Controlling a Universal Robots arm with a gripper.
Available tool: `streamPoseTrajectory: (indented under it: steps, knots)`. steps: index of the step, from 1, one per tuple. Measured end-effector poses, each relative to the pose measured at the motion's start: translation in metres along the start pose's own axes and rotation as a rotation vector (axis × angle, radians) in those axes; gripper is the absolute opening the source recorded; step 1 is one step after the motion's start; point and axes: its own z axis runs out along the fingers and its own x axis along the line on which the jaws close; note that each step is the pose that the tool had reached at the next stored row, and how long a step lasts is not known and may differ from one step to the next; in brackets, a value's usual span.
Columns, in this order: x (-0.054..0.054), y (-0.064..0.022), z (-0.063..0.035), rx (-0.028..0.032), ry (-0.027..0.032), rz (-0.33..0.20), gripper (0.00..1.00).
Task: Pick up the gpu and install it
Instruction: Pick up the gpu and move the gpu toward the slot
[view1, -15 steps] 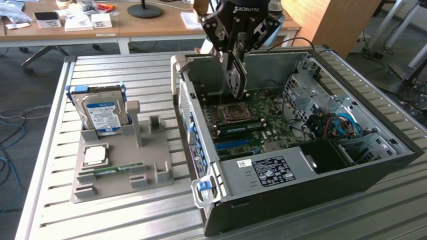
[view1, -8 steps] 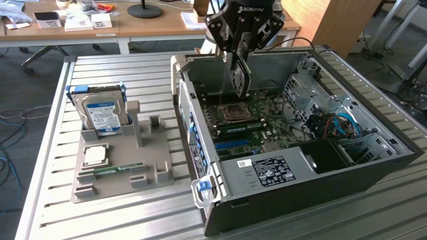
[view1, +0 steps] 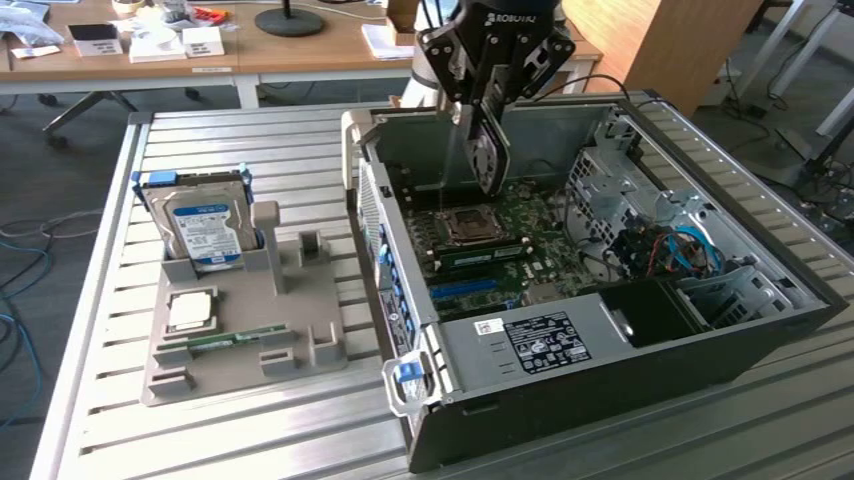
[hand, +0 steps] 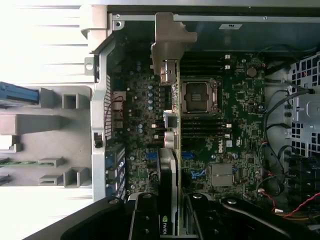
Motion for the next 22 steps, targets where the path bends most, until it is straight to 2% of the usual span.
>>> streamPoseTrajectory:
  steps: [15,22]
  knots:
    - [-0.0035,0.0001,0.0001,-0.0001,-0.0001,0.0,0.27]
    - [-0.0092,0.0004,0.0002,-0.0003,0.0,0.0,0.27]
